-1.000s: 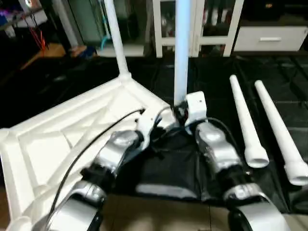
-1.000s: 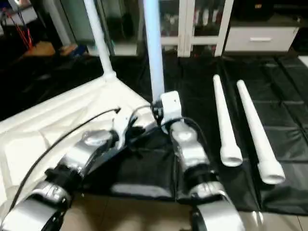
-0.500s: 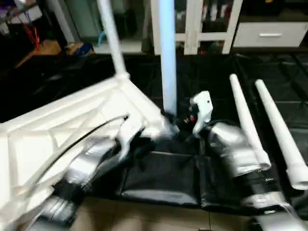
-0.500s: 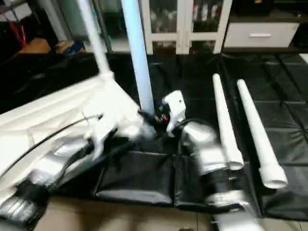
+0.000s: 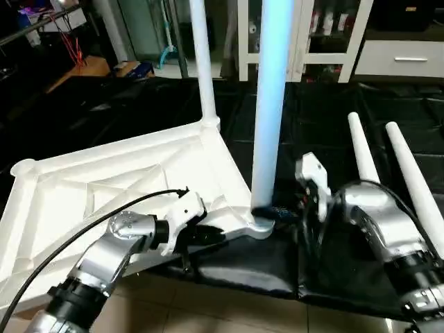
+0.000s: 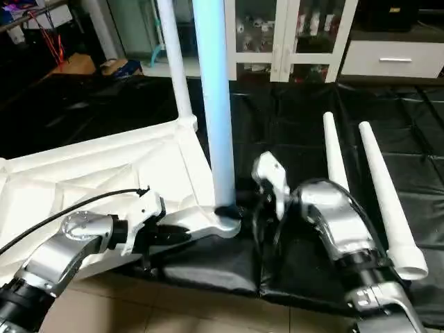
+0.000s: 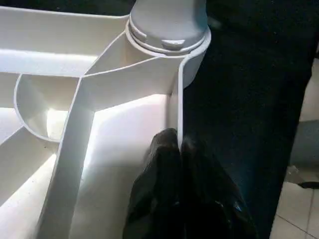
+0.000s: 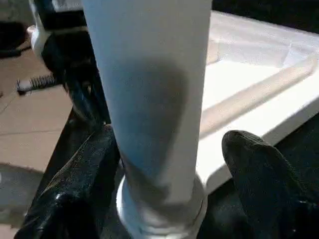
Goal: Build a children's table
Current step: Rotate leg to tighten
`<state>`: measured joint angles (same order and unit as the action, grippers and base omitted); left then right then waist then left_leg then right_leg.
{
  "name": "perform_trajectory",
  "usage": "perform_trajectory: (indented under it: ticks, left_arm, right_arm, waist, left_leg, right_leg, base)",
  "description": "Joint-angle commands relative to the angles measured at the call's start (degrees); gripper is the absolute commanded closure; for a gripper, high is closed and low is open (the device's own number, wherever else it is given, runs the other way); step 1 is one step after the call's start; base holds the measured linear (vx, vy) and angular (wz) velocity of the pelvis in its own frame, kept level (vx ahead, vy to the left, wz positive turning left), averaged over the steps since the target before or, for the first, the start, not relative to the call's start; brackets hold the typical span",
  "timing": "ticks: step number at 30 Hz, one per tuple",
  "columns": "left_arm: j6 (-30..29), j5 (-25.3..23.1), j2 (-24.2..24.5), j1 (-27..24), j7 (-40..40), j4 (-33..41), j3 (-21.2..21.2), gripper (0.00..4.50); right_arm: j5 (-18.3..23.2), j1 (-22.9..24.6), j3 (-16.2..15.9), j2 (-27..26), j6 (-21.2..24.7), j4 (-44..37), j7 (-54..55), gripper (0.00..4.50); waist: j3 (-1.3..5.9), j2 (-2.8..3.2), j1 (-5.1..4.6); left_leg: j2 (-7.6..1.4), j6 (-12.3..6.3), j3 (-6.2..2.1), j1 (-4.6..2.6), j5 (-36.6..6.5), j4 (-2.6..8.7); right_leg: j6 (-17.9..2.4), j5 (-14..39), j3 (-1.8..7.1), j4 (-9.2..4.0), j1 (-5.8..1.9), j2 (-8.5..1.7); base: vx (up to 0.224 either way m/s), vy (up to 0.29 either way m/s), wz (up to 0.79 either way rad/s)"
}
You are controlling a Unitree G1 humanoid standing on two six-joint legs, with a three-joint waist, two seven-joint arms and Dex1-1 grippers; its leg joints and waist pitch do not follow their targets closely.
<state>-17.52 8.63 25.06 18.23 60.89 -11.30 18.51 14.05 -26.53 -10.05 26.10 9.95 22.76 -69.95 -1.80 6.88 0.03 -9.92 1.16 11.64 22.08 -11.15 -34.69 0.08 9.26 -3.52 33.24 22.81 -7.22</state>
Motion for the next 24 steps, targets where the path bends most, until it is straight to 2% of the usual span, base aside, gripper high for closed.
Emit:
perform_trajectory:
  ticks: [1,5,7,8,9,13,16,18,19,21,22,23,24]
  left_arm:
    - [-1.2,-0.31,0.69,-0.33,1.65,0.58,1.58,4.5]
    - [-1.65,-0.42,0.69,-0.2,1.87,0.95,1.57,4.5]
    - [-1.77,-0.35,0.78,-0.22,1.96,1.07,1.63,4.5]
    - [-1.97,-0.31,0.91,-0.23,2.16,1.22,1.74,4.5]
    - [-2.19,-0.27,1.05,-0.26,2.42,1.36,1.89,4.5]
    - [-2.53,-0.24,1.13,-0.41,2.42,1.49,1.96,4.5]
    - [-2.43,-0.78,-0.3,0.3,0.01,-0.12,1.27,4.5]
    - [-1.86,-2.05,-2.81,2.15,-3.96,-3.19,0.65,4.5]
    - [-0.95,-3.43,-4.78,4.02,-7.33,-6.23,0.4,4.5]
    - [-0.37,-4.18,-5.51,4.85,-8.82,-7.58,0.38,4.5]
    - [-0.05,-4.78,-6.37,5.85,-10.48,-9.08,0.27,4.5]
    - [0.1,-5.23,-7.37,6.95,-12.34,-10.67,-0.04,4.5]
    - [0.58,-6.56,-10.44,10.32,-18.27,-15.57,-1.17,4.5]
  right_arm:
    - [-0.14,-0.06,-0.7,-0.04,0.89,-0.29,-0.31,1.42]
    - [1.07,-0.23,-0.84,-0.22,2.17,-0.3,-0.58,1.82]
    - [1.22,-0.4,-0.64,-0.28,2.25,-0.08,-0.47,1.85]
    - [1.47,-0.52,-0.34,-0.42,2.59,-0.01,-0.45,1.89]
    - [1.76,-0.64,0.14,-0.69,3.03,-0.01,-0.32,2.15]
    - [2.14,-0.99,2.06,-2.3,3.01,0.64,2.0,2.3]
    - [0.52,-2.16,3.89,-4.73,1.0,4.03,9.22,2.47]
    - [-1.19,-2.69,4.69,-6.85,-0.21,6.94,15.81,2.52]
    - [-1.93,-2.95,5.35,-8.67,-0.18,8.55,20.71,2.53]
    - [-2.28,-3.03,5.58,-9.38,-0.27,9.05,22.64,2.55]
    - [-3.05,-3.42,6.27,-10.75,-0.11,10.13,27.09,2.55]
    - [-3.63,-3.7,6.69,-11.64,-0.13,10.86,30.02,2.55]
    - [-5.48,-4.47,7.77,-14.21,-0.44,12.97,38.39,2.56]
  waist:
    - [3.35,-0.96,-0.14]
    - [3.44,-0.82,-0.03]
    - [3.49,-0.86,0.01]
    - [3.5,-0.8,0.03]
    - [3.47,-0.85,0.03]
    - [3.37,-0.81,-0.05]
    - [3.24,-0.95,-0.59]
    - [2.99,-1.1,-1.06]
    - [3.06,-1.23,-1.41]
    - [2.95,-1.02,-1.52]
    - [3.08,-1.19,-1.66]
    - [3.01,-1.12,-1.68]
    - [2.96,-0.93,-1.9]
  left_leg:
    - [-2.59,-3.07,-1.35,-1.07,-16.27,4.83]
    - [-2.61,-3.61,-1.31,-1.14,-15.11,4.71]
    - [-2.57,-3.91,-1.31,-1.07,-14.53,4.62]
    - [-2.59,-4.07,-1.33,-1.02,-14.27,4.62]
    - [-2.58,-4.22,-1.34,-1.0,-14.04,4.61]
    - [-2.59,-3.66,-1.34,-1.04,-15.27,4.74]
    - [-2.47,-2.42,-1.45,-1.08,-17.29,4.9]
    - [-2.41,-1.5,-1.39,-1.15,-18.73,4.97]
    - [-2.33,-0.89,-1.58,-1.1,-19.35,5.05]
    - [-2.26,-0.4,-1.65,-1.3,-20.52,5.11]
    - [-2.28,-0.19,-1.81,-1.16,-20.82,5.13]
    - [-2.21,-0.27,-1.76,-1.13,-20.88,5.14]
    - [-2.06,0.56,-1.81,-1.25,-21.36,5.1]
  right_leg:
    - [-12.4,14.45,1.1,-3.25,-2.1,-0.88]
    - [-12.94,12.85,1.04,-3.12,-2.11,-0.82]
    - [-13.2,12.01,1.03,-3.02,-2.21,-0.81]
    - [-13.26,11.73,1.01,-2.99,-2.25,-0.83]
    - [-13.33,11.63,0.99,-2.98,-2.26,-0.82]
    - [-12.99,13.45,0.99,-3.13,-2.15,-0.82]
    - [-12.22,16.62,0.98,-3.47,-1.98,-0.91]
    - [-11.66,18.87,1.08,-3.78,-1.69,-0.9]
    - [-11.14,20.01,1.03,-3.83,-1.81,-0.91]
    - [-10.52,21.76,1.0,-4.03,-1.54,-0.93]
    - [-10.13,21.7,0.95,-3.96,-1.8,-0.96]
    - [-9.96,21.84,0.99,-4.09,-1.67,-0.96]
    - [-9.73,22.34,0.92,-4.29,-1.46,-1.01]
  base:
    - [0.0,0.0,0.0]
    - [0.0,0.0,0.0]
    - [0.0,0.0,0.0]
    - [0.0,0.0,0.0]
    - [0.0,0.0,0.0]
    - [0.0,0.0,0.0]
    - [0.0,0.0,0.0]
    - [0.0,0.0,0.0]
    - [0.0,0.0,0.0]
    - [0.0,0.0,0.0]
    - [0.0,0.0,0.0]
    - [0.0,0.0,0.0]
    - [0.0,0.0,0.0]
